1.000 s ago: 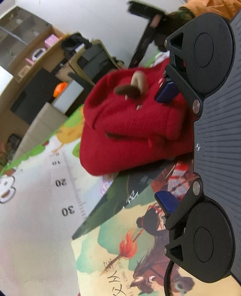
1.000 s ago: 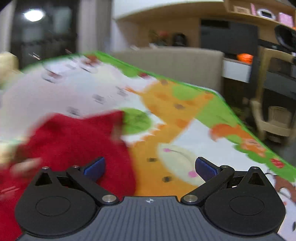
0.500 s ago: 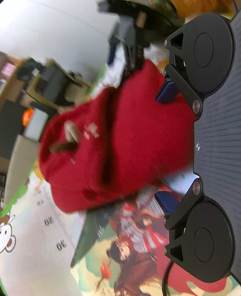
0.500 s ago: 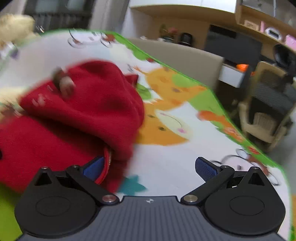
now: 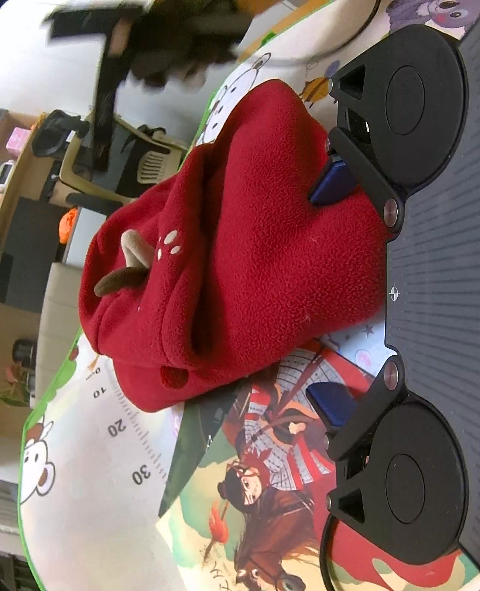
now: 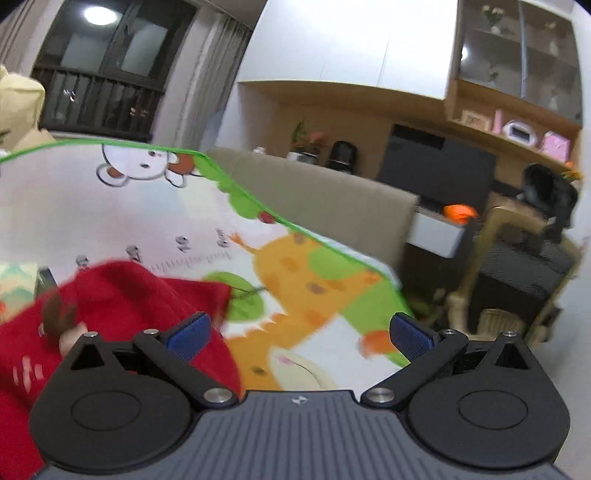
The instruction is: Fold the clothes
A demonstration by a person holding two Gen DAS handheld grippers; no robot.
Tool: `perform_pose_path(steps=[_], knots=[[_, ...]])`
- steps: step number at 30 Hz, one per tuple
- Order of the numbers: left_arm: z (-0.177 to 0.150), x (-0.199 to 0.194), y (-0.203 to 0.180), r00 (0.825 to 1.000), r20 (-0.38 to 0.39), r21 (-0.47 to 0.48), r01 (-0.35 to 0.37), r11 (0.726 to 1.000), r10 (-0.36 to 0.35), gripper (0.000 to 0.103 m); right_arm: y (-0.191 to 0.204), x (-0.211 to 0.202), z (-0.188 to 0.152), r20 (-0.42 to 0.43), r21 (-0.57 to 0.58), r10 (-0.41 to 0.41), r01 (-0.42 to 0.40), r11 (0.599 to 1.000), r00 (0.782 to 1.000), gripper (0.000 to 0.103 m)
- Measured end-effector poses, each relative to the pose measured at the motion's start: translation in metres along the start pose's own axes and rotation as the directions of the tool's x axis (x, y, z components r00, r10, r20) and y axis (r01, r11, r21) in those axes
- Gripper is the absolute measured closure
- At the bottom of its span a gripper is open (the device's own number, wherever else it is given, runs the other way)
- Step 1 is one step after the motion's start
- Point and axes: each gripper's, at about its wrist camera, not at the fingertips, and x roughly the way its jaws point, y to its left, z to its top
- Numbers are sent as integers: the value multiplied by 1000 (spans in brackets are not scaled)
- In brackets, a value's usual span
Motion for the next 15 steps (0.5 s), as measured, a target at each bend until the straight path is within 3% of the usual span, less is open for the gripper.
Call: perform_pose_path(steps=[2,4,7,8,12,14,15], knots=[[-1,0,0,1000,3,-1,0,1000,0,0,23,28,-3,-91,-50,83,-87,995,992,0],[-1,-1,1,1000,8,-5,4,1000,-4,0,49,57,-28,-140,-205,-18,-11,979,990,0],[-2,-3,2,1000,16,-14,12,1000,-11,0,32,72,-47,-168,-162,-125,97,982,978,0],[-2,-3,2,1000,18,-17,15,1000,-14,0,17,72,-49,-219,-76,-90,75,994,971,0],[-3,-3,5,999,24,-26,26,999,-25,0,-10,57,-52,-243,46,56,-46,998,968,0],[-3,-3,5,999,27,-30,29,999,-28,0,-24,49,-44,-191,160,155,-125,979,969,0],[-3,-3,6,999,28,-31,30,999,-29,0,-29,49,-38,-163,209,164,-129,969,973,0]])
